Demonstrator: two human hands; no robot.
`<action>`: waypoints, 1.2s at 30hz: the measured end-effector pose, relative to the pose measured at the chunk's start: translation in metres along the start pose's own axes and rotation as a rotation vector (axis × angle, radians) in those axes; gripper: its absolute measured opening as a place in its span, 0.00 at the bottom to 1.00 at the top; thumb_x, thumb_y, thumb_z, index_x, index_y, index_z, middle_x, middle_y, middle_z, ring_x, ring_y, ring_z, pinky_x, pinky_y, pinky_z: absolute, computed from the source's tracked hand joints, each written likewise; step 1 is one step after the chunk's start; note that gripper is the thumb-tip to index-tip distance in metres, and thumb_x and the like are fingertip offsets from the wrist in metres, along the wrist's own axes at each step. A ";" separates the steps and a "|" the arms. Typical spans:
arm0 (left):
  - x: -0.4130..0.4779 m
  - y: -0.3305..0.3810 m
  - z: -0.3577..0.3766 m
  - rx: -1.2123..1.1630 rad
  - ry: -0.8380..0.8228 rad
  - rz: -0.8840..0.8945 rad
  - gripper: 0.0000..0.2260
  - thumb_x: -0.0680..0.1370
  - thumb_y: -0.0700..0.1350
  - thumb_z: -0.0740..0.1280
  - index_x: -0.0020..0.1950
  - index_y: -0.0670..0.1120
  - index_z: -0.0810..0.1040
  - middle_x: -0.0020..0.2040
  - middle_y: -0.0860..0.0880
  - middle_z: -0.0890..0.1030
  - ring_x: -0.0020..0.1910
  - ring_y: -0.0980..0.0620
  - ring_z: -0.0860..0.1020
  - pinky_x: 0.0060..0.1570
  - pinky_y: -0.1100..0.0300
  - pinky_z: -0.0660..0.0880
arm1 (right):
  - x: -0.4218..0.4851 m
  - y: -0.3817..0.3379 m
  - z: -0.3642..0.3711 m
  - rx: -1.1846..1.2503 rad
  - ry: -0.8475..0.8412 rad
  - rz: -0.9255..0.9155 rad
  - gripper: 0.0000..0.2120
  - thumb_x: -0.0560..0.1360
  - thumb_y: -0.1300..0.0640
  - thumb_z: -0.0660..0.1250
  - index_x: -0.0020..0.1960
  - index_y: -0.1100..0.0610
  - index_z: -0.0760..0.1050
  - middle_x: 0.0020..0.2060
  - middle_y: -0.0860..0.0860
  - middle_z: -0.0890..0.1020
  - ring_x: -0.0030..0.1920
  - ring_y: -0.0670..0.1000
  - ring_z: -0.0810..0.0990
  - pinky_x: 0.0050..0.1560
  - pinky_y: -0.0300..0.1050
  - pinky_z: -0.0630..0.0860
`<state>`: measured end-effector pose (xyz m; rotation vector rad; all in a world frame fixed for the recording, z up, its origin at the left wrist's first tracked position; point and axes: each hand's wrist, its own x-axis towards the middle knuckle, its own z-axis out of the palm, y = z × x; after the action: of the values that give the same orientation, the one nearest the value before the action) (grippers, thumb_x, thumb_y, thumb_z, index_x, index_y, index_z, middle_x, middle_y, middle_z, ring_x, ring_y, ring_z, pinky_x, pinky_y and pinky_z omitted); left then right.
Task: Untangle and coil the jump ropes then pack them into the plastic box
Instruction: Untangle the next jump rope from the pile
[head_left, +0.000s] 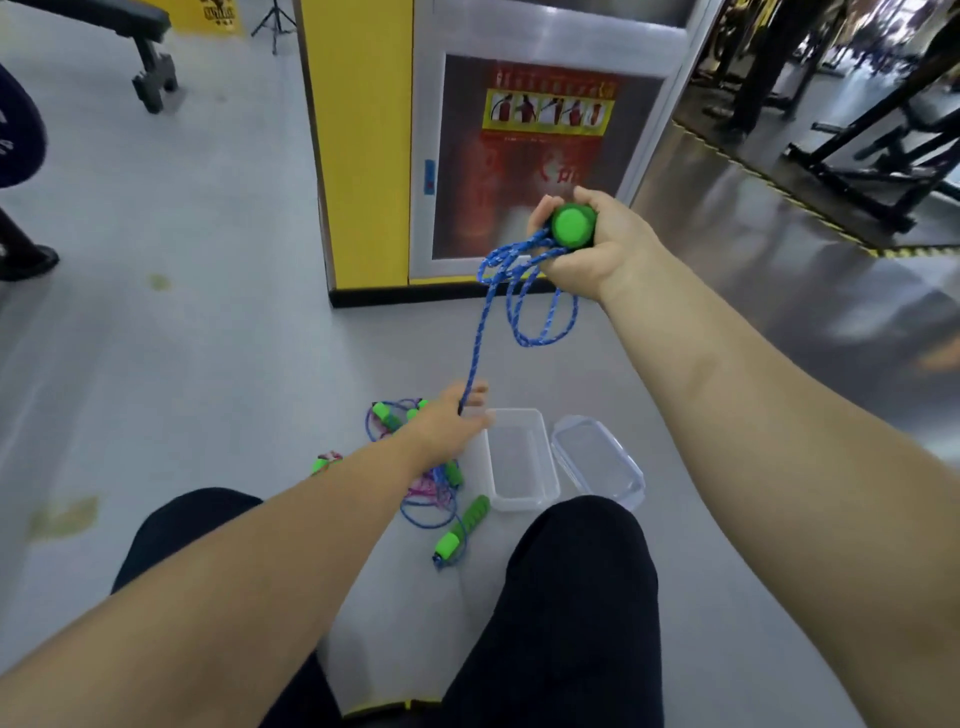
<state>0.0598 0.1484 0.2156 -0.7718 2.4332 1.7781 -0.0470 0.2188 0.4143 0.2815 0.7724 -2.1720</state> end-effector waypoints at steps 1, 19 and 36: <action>0.000 0.006 -0.002 -0.046 -0.033 -0.045 0.09 0.81 0.47 0.59 0.57 0.47 0.75 0.53 0.50 0.80 0.54 0.49 0.78 0.57 0.54 0.70 | 0.005 -0.003 -0.005 -0.006 0.005 -0.004 0.09 0.77 0.61 0.63 0.40 0.63 0.67 0.28 0.56 0.72 0.26 0.52 0.70 0.25 0.40 0.73; -0.019 0.124 -0.066 -0.730 -0.020 -0.153 0.15 0.84 0.42 0.48 0.41 0.43 0.67 0.24 0.48 0.77 0.27 0.49 0.82 0.32 0.51 0.79 | 0.025 0.068 -0.130 -1.216 -0.372 0.065 0.17 0.71 0.69 0.67 0.56 0.57 0.72 0.46 0.50 0.82 0.39 0.44 0.79 0.36 0.37 0.72; -0.052 0.052 -0.046 -0.294 -0.083 0.095 0.20 0.75 0.46 0.68 0.64 0.53 0.67 0.50 0.48 0.80 0.45 0.55 0.80 0.54 0.59 0.74 | 0.016 0.024 -0.088 -0.633 -0.264 -0.015 0.05 0.76 0.64 0.57 0.43 0.57 0.70 0.29 0.48 0.78 0.29 0.46 0.75 0.32 0.39 0.75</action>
<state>0.0969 0.1377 0.2936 -0.5921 2.2199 2.1887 -0.0439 0.2511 0.3276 -0.3281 1.2478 -1.8121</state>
